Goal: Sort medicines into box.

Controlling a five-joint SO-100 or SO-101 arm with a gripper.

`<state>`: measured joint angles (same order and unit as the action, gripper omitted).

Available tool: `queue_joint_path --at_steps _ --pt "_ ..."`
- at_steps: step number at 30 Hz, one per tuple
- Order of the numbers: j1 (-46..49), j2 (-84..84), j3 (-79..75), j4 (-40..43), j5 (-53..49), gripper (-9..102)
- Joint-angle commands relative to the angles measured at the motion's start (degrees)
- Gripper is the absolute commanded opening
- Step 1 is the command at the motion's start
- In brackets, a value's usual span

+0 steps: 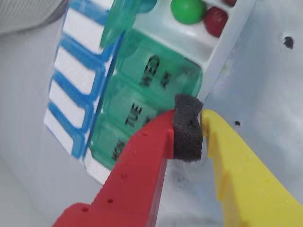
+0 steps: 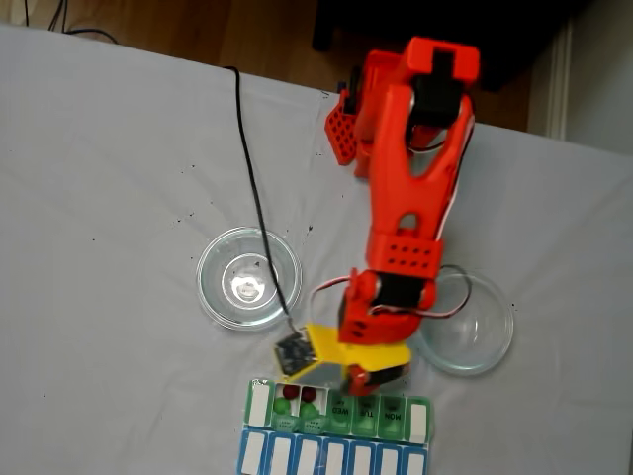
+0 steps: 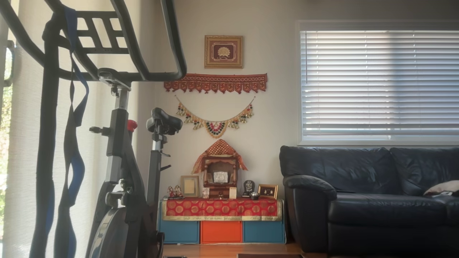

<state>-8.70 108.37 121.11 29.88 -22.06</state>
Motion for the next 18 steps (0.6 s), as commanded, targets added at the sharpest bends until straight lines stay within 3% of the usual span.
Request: queue_joint_path --at_steps 1,9,18 --pt "-2.6 5.1 1.7 -4.1 -4.6 1" --pt "-1.0 3.8 -1.5 -2.5 -4.0 1" --pt "2.3 14.6 -6.0 0.0 12.6 1"
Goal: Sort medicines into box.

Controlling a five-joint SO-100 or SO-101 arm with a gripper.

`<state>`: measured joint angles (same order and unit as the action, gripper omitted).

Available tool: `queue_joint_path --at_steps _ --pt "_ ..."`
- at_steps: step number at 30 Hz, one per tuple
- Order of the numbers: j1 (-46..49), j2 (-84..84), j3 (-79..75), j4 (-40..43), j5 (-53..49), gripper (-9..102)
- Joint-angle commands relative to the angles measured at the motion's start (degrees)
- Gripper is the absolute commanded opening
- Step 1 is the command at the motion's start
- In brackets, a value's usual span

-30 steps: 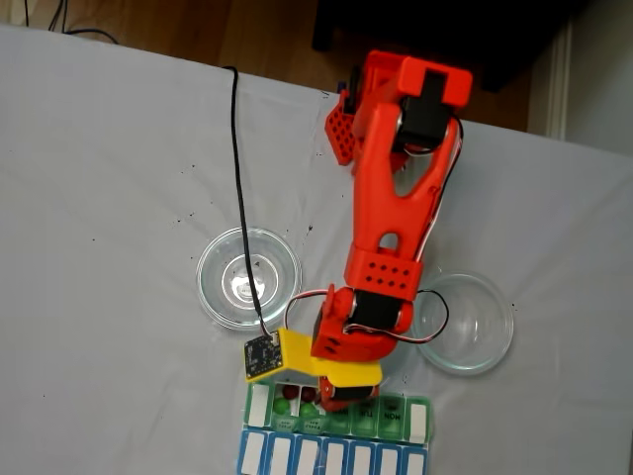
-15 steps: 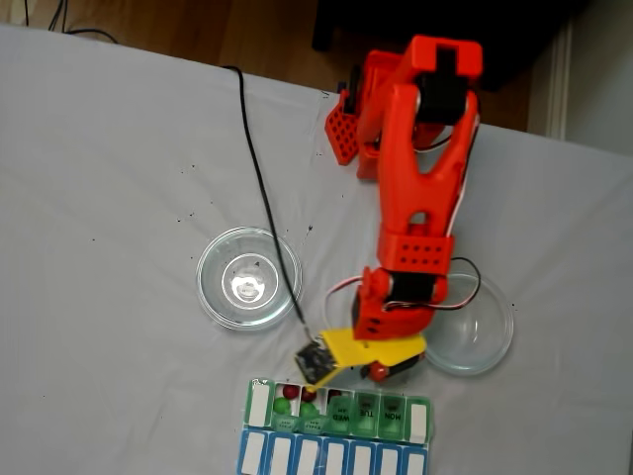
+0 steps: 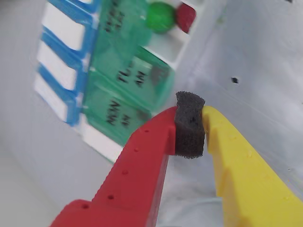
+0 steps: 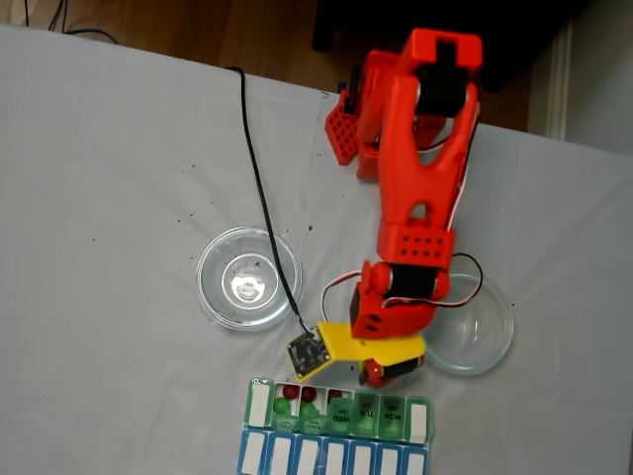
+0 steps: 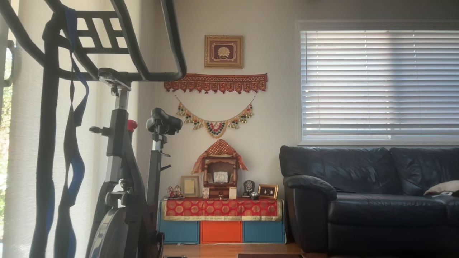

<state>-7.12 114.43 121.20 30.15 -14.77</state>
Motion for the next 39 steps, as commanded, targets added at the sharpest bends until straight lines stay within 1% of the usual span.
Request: queue_joint_path --at_steps 1,4,8,24,33,39 --pt "1.1 9.6 -6.5 -0.3 7.5 1" --pt "2.2 10.4 -8.5 -0.3 11.2 1" --pt "3.2 8.8 -10.1 -1.5 12.5 1" --pt "5.2 -2.5 -12.0 -4.0 6.7 1" --pt "4.6 -5.9 -12.8 -0.4 4.4 1" --pt "4.0 -9.3 -14.9 4.4 2.9 1"
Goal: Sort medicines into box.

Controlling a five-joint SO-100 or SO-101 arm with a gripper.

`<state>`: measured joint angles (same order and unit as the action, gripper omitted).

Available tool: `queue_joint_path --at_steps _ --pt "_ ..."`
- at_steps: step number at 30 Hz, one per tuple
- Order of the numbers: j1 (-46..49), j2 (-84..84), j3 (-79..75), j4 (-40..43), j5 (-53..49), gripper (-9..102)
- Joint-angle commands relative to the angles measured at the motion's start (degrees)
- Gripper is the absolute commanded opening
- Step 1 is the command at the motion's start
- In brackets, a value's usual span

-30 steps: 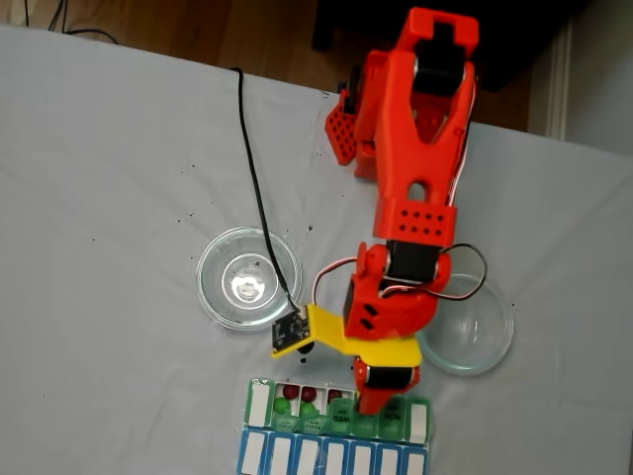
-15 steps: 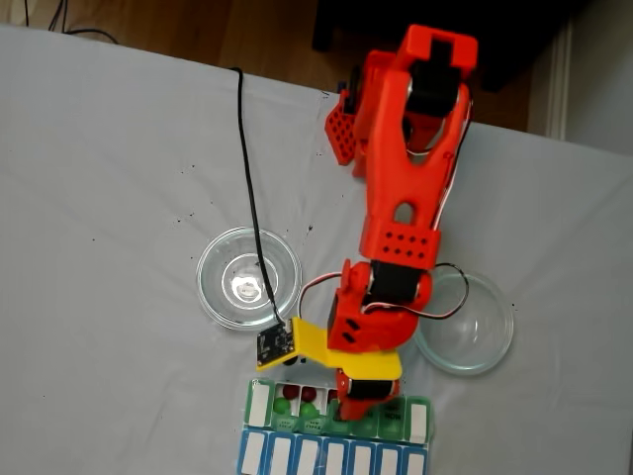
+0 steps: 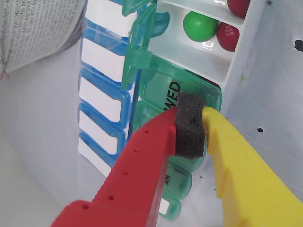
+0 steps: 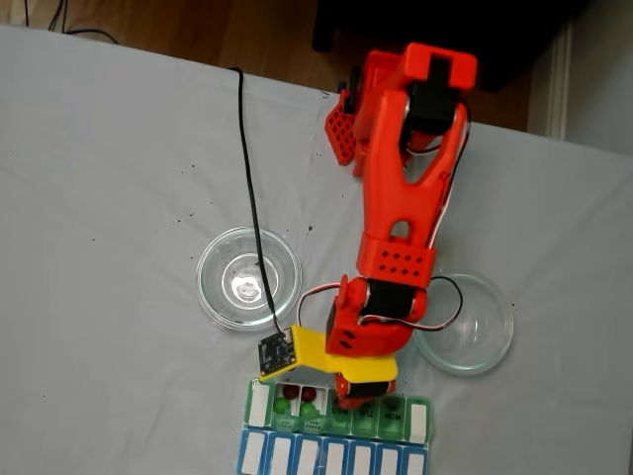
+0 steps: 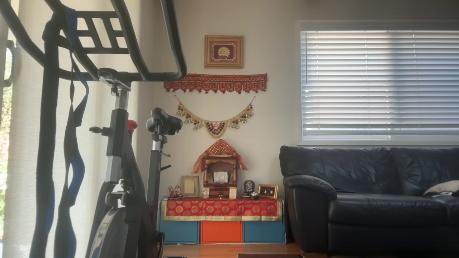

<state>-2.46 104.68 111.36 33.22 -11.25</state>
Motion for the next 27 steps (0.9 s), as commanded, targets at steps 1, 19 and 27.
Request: queue_joint_path --at_steps 1,19,27 --pt "-0.6 0.2 -5.2 1.8 -0.8 1" --pt "0.2 1.8 -5.3 3.9 -1.5 1" --pt "3.3 9.8 -5.4 -2.1 6.2 1"
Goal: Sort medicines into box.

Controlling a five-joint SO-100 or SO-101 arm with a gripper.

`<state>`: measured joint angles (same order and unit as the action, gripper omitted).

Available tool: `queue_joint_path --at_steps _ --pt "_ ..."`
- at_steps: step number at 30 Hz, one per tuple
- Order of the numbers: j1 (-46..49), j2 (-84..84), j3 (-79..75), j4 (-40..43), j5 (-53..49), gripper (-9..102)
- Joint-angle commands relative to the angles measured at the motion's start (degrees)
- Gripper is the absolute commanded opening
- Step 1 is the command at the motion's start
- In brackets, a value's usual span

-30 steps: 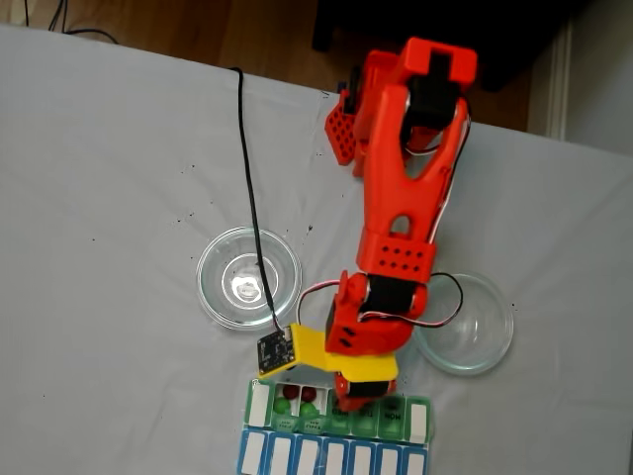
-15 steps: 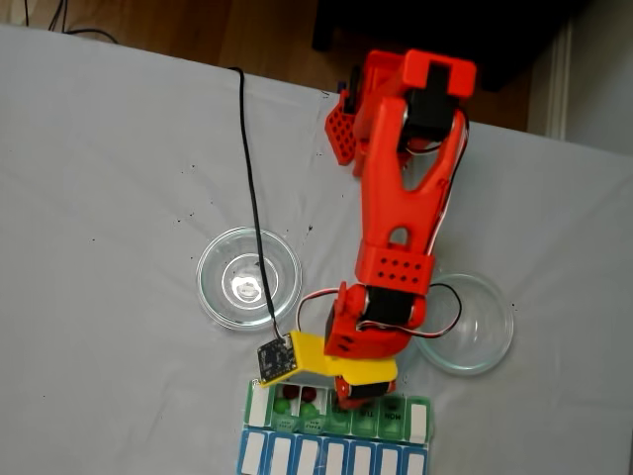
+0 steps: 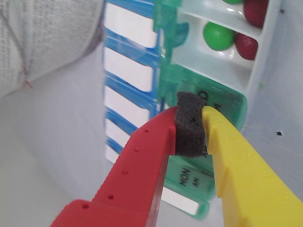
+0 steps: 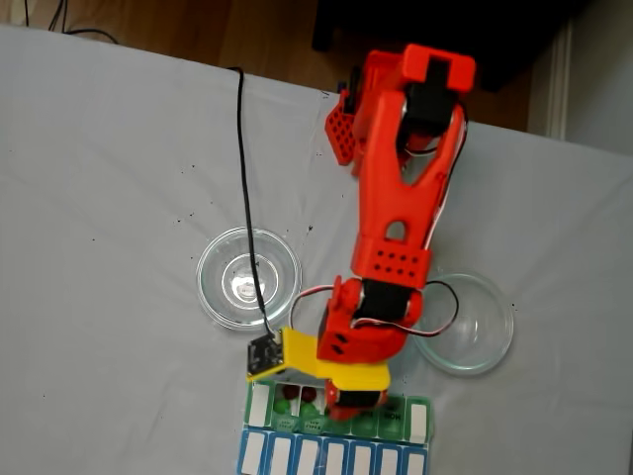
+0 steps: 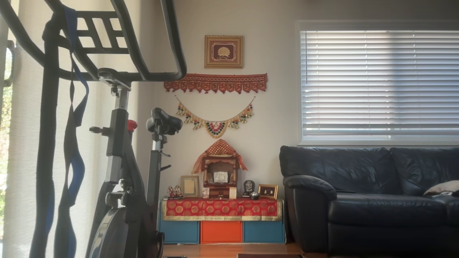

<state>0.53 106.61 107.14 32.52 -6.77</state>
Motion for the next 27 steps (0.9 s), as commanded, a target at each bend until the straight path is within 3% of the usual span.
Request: queue_joint_path --at_steps 1,9,19,27 --pt "0.4 9.1 -1.1 -1.1 2.2 1" --pt "-1.0 11.9 -4.1 1.7 4.7 1" --pt "1.5 1.6 -5.4 -8.4 -0.3 1" --pt "1.4 2.0 -5.2 -7.7 -1.7 1"
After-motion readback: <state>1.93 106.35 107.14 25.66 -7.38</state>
